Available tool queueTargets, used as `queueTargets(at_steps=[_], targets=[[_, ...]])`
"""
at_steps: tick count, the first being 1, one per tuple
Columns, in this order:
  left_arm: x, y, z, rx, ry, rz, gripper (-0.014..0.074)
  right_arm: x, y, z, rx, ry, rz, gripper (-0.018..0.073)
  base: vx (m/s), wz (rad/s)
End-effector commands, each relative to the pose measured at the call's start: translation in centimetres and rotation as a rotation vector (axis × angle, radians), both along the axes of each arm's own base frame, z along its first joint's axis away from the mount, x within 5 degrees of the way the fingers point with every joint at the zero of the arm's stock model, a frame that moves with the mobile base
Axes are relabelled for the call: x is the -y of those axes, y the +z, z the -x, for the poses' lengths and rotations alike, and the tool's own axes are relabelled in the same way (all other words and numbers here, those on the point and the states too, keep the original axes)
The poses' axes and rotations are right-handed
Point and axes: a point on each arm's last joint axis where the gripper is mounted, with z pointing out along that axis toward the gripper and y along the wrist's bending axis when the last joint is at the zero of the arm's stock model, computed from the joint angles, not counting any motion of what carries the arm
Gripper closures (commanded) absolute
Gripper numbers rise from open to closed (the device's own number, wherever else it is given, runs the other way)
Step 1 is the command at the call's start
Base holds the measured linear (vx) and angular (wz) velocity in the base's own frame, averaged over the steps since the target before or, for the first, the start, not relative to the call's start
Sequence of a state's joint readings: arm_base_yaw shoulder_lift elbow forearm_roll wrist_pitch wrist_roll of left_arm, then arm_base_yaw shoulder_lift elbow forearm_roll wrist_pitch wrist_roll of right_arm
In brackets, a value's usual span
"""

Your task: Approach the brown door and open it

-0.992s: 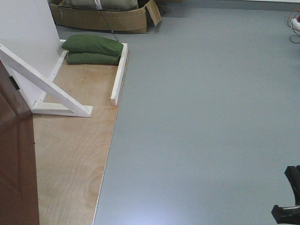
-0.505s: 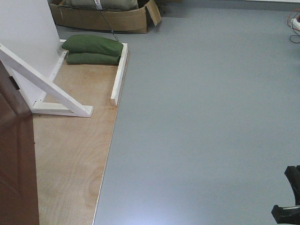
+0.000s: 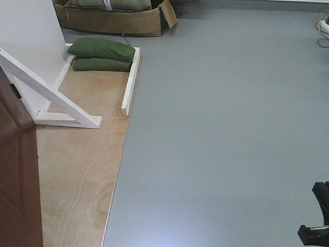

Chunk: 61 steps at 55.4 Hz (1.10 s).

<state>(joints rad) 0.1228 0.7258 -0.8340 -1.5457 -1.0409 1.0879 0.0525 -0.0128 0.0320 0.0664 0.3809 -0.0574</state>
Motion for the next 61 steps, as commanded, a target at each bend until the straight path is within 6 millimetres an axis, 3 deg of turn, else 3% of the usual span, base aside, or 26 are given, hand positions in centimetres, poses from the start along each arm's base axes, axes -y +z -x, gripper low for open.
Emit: queueTargets(at_steps=[1, 17, 61], targets=[[0.3, 1.3, -0.4, 0.023, -0.060, -0.061, 0.0424, 0.0, 0.6, -0.2, 0.084, -0.002, 0.007, 0.0559, 0.00, 0.00], [1.1, 0.8, -1.9, 0.035, -0.256, 0.004, 0.0423, 0.0, 0.6, -0.2, 0.084, -0.002, 0.007, 0.0559, 0.00, 0.00], [5.8, 1.5, -5.0, 0.013, -0.870, -0.124, 0.0421, 0.0, 0.6, -0.2, 0.084, -0.002, 0.007, 0.0559, 0.00, 0.00]])
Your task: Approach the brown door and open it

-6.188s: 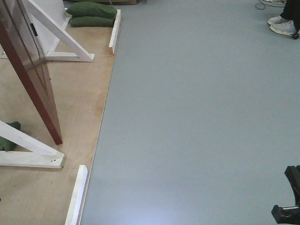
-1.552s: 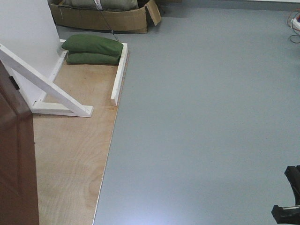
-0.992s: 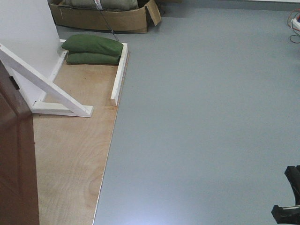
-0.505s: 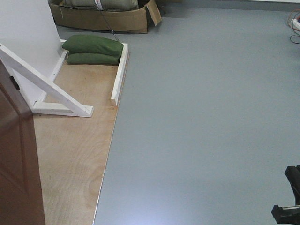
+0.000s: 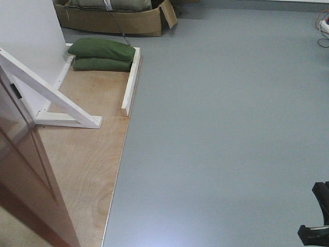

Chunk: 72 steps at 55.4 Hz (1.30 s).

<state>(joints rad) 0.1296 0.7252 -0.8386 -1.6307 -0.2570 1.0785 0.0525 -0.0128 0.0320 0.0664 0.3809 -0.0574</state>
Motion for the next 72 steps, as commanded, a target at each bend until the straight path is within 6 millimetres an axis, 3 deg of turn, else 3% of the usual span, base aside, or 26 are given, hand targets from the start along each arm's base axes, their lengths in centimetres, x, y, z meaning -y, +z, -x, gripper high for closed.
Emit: queueTargets(at_steps=[1, 16, 30, 56, 72], targets=[[1.0, 0.8, -0.3, 0.015, -0.101, -0.053, 0.0421, 0.0, 0.6, -0.2, 0.084, -0.002, 0.007, 0.0559, 0.00, 0.00], [1.9, 0.8, -0.6, 0.013, -0.196, -0.079, 0.0421, 0.0, 0.6, -0.2, 0.079, -0.002, 0.007, 0.0559, 0.00, 0.00], [3.4, 0.0, -2.4, -0.041, -0.299, -0.095, 0.0421, 0.0, 0.6, -0.2, 0.079, -0.002, 0.007, 0.0559, 0.00, 0.00], [6.9, -1.5, -4.7, -0.152, -0.493, -0.384, 0.0421, 0.0, 0.6, -0.2, 0.079, -0.002, 0.007, 0.0559, 0.00, 0.00], [6.8, -0.9, -5.0, -0.138, -0.466, -0.379, 0.0421, 0.0, 0.6, -0.2, 0.079, -0.002, 0.007, 0.0559, 0.00, 0.00]])
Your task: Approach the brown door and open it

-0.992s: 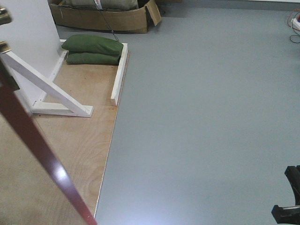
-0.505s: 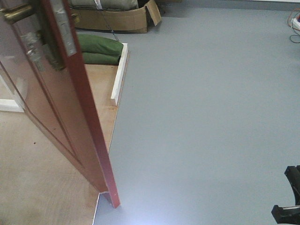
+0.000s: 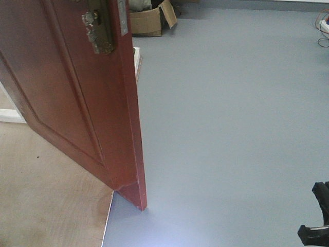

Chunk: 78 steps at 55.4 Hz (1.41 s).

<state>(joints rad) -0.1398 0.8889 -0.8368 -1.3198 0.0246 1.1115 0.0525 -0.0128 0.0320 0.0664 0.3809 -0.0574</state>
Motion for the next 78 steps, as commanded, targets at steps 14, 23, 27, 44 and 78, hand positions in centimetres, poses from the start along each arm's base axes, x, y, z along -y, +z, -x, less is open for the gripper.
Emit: queueTargets(at_steps=[14, 23, 27, 44, 78], targets=[[-0.1, 2.7, -0.4, 0.072, 0.022, 0.019, 0.0421, 0.0, 0.6, -0.2, 0.079, -0.002, 0.007, 0.0559, 0.00, 0.00], [0.4, 2.8, -0.6, 0.061, -0.027, 0.013, 0.0421, 0.0, 0.6, -0.2, 0.083, -0.002, 0.007, 0.0559, 0.00, 0.00], [0.4, 2.7, -0.7, 0.057, -0.028, 0.013, 0.0421, 0.0, 0.6, -0.2, 0.082, -0.002, 0.007, 0.0559, 0.00, 0.00], [0.4, 3.5, -0.6, 0.081, -0.022, 0.018, 0.0421, 0.0, 0.6, -0.2, 0.082, -0.002, 0.007, 0.0559, 0.00, 0.00], [0.4, 3.6, -0.5, 0.084, -0.026, 0.010, 0.0421, 0.0, 0.6, -0.2, 0.082, -0.002, 0.007, 0.0559, 0.00, 0.00]])
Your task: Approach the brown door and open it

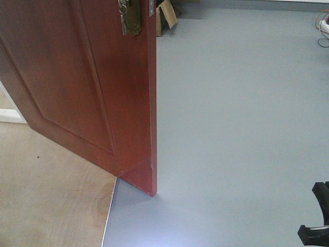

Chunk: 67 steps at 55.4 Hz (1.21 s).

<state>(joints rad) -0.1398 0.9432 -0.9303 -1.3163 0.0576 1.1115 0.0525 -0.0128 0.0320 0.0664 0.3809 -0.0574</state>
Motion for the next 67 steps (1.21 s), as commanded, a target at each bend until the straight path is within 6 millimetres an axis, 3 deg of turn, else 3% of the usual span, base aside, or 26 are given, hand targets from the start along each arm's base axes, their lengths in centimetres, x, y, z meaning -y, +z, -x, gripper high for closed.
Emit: queueTargets(at_steps=[1, 67], targets=[[-0.06, 1.54, 0.59, 0.052, 0.006, 0.012, 0.0421, 0.04, 0.59, -0.18, 0.082, -0.002, 0.007, 0.0559, 0.00, 0.00], [-0.06, 1.54, 0.59, 0.052, 0.006, 0.012, 0.0421, 0.04, 0.56, -0.17, 0.079, -0.002, 0.007, 0.0559, 0.04, -0.02]])
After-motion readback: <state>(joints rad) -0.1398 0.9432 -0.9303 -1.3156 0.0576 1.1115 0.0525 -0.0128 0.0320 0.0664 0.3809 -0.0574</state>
